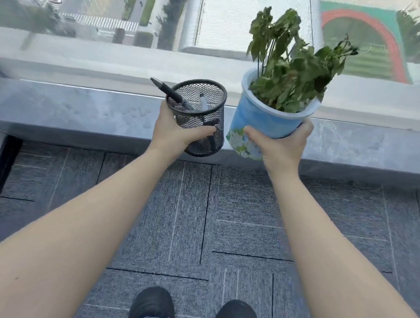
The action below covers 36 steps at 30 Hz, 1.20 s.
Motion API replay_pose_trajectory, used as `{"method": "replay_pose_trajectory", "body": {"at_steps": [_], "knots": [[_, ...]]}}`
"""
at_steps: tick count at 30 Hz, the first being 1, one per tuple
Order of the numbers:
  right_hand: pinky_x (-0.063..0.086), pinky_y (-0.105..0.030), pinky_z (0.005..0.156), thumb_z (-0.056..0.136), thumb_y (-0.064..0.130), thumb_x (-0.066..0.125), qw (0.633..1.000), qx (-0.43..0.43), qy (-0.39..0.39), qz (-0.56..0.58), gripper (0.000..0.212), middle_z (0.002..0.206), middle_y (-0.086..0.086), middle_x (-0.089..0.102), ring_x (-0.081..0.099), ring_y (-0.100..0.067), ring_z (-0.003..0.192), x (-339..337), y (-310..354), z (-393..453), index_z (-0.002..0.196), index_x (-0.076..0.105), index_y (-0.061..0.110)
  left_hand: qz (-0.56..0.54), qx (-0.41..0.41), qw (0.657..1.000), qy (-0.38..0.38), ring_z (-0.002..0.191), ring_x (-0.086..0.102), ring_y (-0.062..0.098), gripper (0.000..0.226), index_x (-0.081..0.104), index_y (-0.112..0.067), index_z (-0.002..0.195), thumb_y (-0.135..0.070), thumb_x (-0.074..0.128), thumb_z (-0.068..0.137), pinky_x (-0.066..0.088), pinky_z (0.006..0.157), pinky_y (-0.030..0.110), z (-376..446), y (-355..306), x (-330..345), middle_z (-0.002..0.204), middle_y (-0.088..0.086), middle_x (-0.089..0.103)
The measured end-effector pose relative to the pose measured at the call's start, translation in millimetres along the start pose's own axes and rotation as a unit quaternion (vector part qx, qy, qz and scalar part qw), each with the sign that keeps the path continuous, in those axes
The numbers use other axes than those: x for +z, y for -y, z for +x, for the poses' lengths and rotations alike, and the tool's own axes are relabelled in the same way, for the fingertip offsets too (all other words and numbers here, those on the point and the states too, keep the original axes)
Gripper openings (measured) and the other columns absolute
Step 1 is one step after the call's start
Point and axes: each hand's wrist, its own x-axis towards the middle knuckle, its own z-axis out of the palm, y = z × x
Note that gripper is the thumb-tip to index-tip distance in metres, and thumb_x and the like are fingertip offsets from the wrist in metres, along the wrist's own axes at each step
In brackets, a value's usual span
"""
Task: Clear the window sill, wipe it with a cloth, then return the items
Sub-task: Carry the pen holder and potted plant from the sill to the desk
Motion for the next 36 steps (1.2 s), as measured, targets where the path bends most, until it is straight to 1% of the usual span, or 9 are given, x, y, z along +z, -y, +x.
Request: {"method": "replay_pose_trajectory", "body": {"at_steps": [3,7,11,18,24,28,31,33,36], "knots": [[0.049,-0.009,0.073,0.060,0.012,0.084,1.000,0.017,0.017,-0.015,0.075,0.107,0.007,0.047,0.050,0.001,0.094,-17.8,58.5,-24.9,0.110,0.029,0.017,-0.014,-0.019,1.000,0.001,0.111,0.055,0.020,0.075,0.040,-0.022,0.110,-0.022,0.079,0.047,0.046,0.100,0.043,-38.0,-52.3,-21.2,0.115,0.002,0.056],[0.048,-0.007,0.068,0.062,0.012,0.083,0.998,0.039,0.037,-0.025,0.073,0.097,0.021,0.042,0.048,0.008,0.088,-40.1,154.0,-57.7,0.111,0.029,0.018,-0.013,-0.035,0.999,0.004,0.111,0.056,0.023,0.083,0.042,-0.019,0.110,-0.036,0.080,0.038,0.046,0.099,0.047,-86.5,-142.8,-53.6,0.120,0.009,0.058],[0.050,-0.013,0.073,0.062,0.010,0.082,0.997,0.048,0.062,-0.019,0.079,0.099,0.020,0.042,0.048,0.006,0.091,-59.7,254.8,-85.3,0.122,0.031,0.012,-0.025,-0.040,0.999,-0.001,0.109,0.057,0.023,0.079,0.042,-0.020,0.105,-0.038,0.077,0.036,0.047,0.097,0.042,-126.9,-234.7,-81.6,0.115,0.007,0.058],[0.048,-0.001,0.065,0.061,0.004,0.082,0.995,0.010,0.101,-0.005,0.082,0.113,0.003,0.045,0.049,-0.002,0.096,-85.7,401.4,-115.4,0.124,0.031,0.013,-0.039,-0.004,0.999,-0.030,0.101,0.055,0.017,0.055,0.042,-0.032,0.090,-0.026,0.076,0.047,0.045,0.084,0.029,-188.6,-364.2,-127.1,0.098,-0.007,0.057],[0.049,-0.012,0.069,0.060,0.001,0.082,0.985,-0.026,0.173,-0.008,0.078,0.113,-0.001,0.046,0.050,-0.012,0.100,-92.8,472.0,-140.3,0.117,0.032,0.014,-0.056,0.028,0.992,-0.109,0.108,0.056,0.023,0.068,0.044,-0.019,0.105,-0.028,0.077,0.047,0.047,0.095,0.039,-243.8,-421.5,-157.3,0.112,0.005,0.058],[0.049,-0.010,0.062,0.061,-0.003,0.081,0.966,-0.058,0.250,-0.002,0.074,0.097,0.011,0.046,0.050,0.000,0.088,-89.5,505.6,-169.8,0.111,0.030,0.017,-0.056,0.045,0.981,-0.180,0.105,0.058,0.021,0.077,0.049,-0.016,0.107,-0.038,0.079,0.039,0.047,0.093,0.038,-299.4,-441.6,-183.6,0.112,0.004,0.062],[0.049,-0.006,0.057,0.057,-0.003,0.083,0.945,-0.081,0.318,0.010,0.075,0.099,0.005,0.051,0.053,-0.002,0.086,-77.7,531.6,-202.1,0.112,0.035,0.011,-0.062,0.058,0.967,-0.240,0.093,0.059,0.013,0.058,0.050,-0.030,0.089,-0.035,0.078,0.039,0.046,0.087,0.033,-351.5,-453.4,-210.1,0.095,-0.007,0.061],[0.048,-0.005,0.055,0.047,0.006,0.085,0.923,-0.098,0.372,0.012,0.081,0.102,-0.002,0.055,0.056,-0.006,0.086,-66.0,550.9,-232.0,0.115,0.040,0.004,-0.073,0.058,0.953,-0.287,0.100,0.059,0.017,0.069,0.050,-0.025,0.098,-0.040,0.076,0.036,0.048,0.091,0.035,-388.1,-458.0,-231.7,0.105,-0.001,0.062],[0.046,-0.005,0.053,0.045,0.014,0.077,0.890,-0.116,0.441,0.017,0.075,0.093,0.007,0.051,0.054,0.001,0.080,-48.7,575.8,-283.6,0.108,0.038,0.012,-0.090,0.063,0.929,-0.353,0.105,0.059,0.020,0.078,0.049,-0.018,0.105,-0.039,0.075,0.035,0.049,0.092,0.034,-443.2,-457.2,-266.4,0.116,0.009,0.059]]}}
